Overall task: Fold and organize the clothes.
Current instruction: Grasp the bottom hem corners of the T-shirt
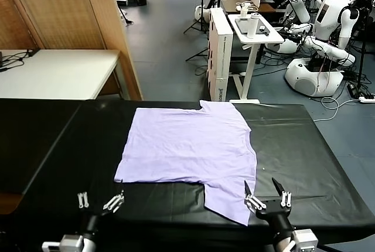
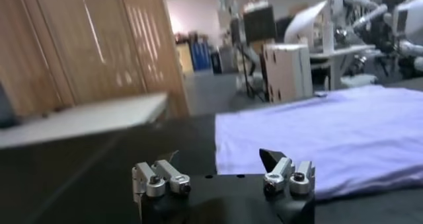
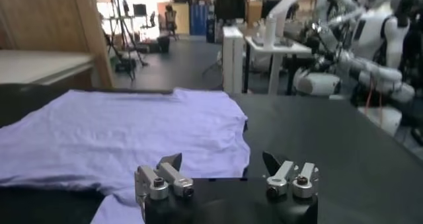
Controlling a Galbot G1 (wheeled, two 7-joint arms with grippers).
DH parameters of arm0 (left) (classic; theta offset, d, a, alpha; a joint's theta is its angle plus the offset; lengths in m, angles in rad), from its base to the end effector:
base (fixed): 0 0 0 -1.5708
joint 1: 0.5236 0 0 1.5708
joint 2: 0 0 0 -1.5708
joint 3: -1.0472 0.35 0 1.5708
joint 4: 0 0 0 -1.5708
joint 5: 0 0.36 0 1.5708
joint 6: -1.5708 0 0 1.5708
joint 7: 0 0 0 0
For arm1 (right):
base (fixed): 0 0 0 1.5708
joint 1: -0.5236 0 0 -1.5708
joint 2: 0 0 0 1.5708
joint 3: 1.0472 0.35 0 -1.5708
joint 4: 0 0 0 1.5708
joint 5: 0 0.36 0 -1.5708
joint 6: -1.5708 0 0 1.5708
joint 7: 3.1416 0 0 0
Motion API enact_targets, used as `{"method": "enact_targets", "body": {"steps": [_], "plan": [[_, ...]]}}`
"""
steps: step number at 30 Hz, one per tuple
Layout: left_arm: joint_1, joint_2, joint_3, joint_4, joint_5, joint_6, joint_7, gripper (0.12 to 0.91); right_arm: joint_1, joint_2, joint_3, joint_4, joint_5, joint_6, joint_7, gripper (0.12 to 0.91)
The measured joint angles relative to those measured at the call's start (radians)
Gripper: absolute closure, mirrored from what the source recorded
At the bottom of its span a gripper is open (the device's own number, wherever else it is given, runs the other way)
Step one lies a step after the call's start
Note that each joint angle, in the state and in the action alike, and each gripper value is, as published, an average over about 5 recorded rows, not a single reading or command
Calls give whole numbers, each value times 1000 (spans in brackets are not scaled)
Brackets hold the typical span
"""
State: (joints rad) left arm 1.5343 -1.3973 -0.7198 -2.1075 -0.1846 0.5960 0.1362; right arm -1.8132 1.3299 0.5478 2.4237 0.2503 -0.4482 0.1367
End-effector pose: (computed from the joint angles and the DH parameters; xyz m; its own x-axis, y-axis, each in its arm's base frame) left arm 0.1965 0.0880 -0.2773 -0.8657 0.0360 0.4992 0.0365 0.9993 -0.0087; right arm 0.1185 -0.0244 -0.2183 -0.9282 -0.0432 0.3695 -0.0427 0.9990 0.0095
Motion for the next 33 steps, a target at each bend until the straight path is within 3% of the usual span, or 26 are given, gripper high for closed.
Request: {"method": "enact_targets", "body": {"steps": [9, 20, 33], "plan": [[-4, -2, 1, 14, 7, 28, -5, 123, 31, -3, 10, -11, 18, -86, 2, 118], [-10, -17, 8, 27, -5, 27, -8, 123, 82, -3, 16, -60, 84, -169, 13, 118], [3, -25, 11, 7, -21, 28, -8, 123, 72, 12, -25, -88, 105, -190, 22, 118]]}}
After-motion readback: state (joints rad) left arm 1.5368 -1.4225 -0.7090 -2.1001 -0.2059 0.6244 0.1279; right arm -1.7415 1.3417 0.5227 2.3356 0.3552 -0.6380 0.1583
